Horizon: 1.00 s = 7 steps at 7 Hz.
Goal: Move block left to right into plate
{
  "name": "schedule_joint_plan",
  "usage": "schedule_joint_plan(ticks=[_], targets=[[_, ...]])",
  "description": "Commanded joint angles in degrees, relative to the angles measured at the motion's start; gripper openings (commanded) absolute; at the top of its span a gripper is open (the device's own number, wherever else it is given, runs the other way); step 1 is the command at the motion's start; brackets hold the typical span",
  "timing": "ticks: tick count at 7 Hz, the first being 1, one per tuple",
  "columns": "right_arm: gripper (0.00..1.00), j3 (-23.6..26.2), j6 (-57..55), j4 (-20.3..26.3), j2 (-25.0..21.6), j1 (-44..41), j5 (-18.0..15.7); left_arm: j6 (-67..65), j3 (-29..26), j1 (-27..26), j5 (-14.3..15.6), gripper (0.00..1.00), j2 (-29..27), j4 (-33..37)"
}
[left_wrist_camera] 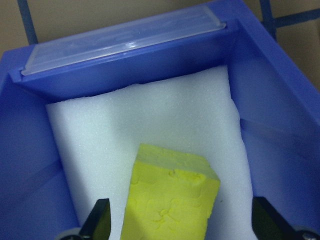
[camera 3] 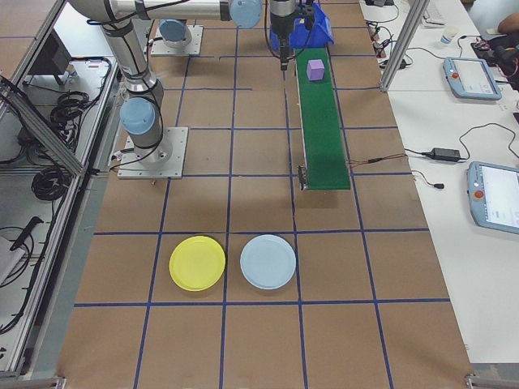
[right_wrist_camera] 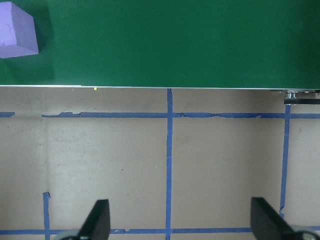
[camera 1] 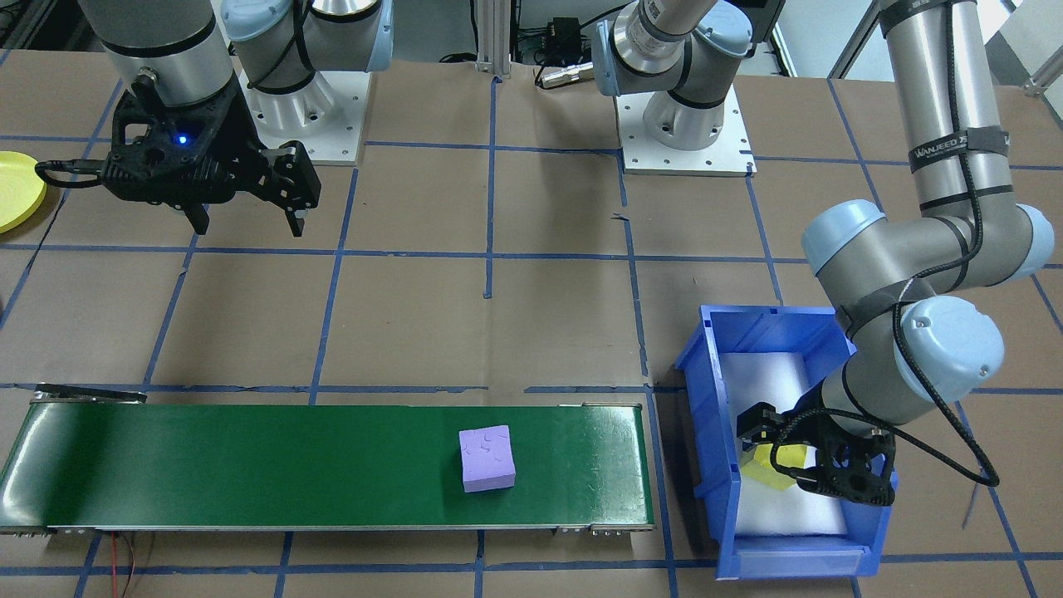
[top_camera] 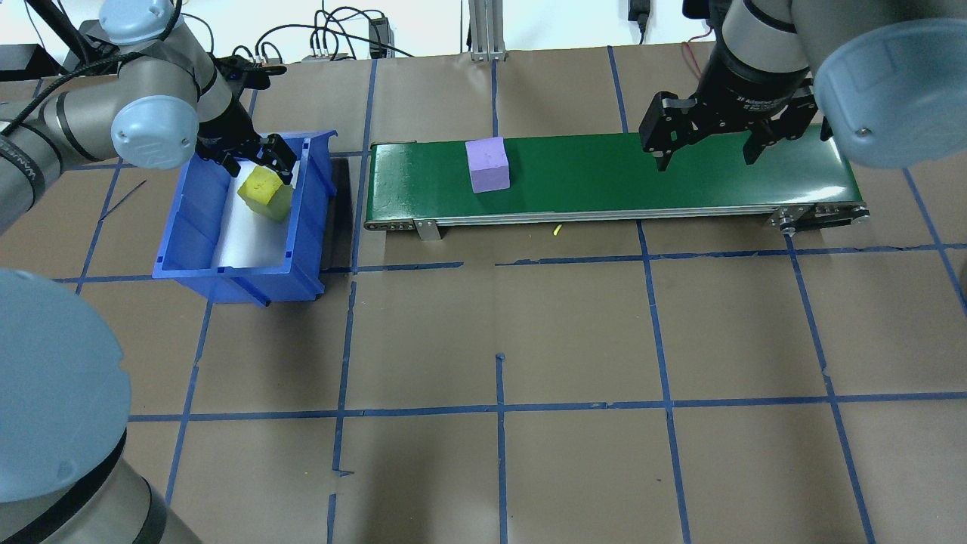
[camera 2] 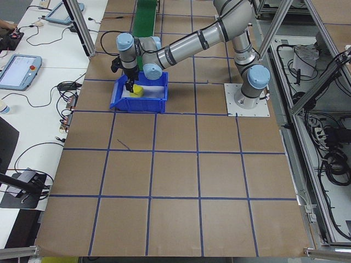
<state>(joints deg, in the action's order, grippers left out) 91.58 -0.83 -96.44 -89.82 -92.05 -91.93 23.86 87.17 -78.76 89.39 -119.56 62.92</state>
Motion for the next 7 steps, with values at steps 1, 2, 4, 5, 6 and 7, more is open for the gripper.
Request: schedule_joint_plan(ticks=[1,2,4,5,6,7], targets=[[1.00,0.0,-0.1,-0.1,-0.1,-0.1,0.0,0.2,0.3,0.4,0.0,1.00,-1.1,-0.4],[1.00,-0.1,0.1,0.0,0.1,0.4,0.0,0.0,0.5,0.6,-0.1,1.00,-1.5,-0.4],[1.00,-0.3,0.3,-0.2,0.3,4.5,0.1,0.0,1.2,0.6,0.1,0.88,-1.6,-0.4],[1.00,-0.6,0.1,-0.1,0.0,10.3,0.2,0.2,1.2,0.6,0.1,0.61,-1.6,-0.4],[1.00,-0.7,0.0,-0.2,0.0,15.4,0.3,-0.1,1.2,0.6,0.1,0.39,-1.6,-0.3],[1.00,-0.5,0.1,-0.2,0.0,17.3,2.3,0.1,0.2,0.6,0.2,0.31,-1.1,-0.3]])
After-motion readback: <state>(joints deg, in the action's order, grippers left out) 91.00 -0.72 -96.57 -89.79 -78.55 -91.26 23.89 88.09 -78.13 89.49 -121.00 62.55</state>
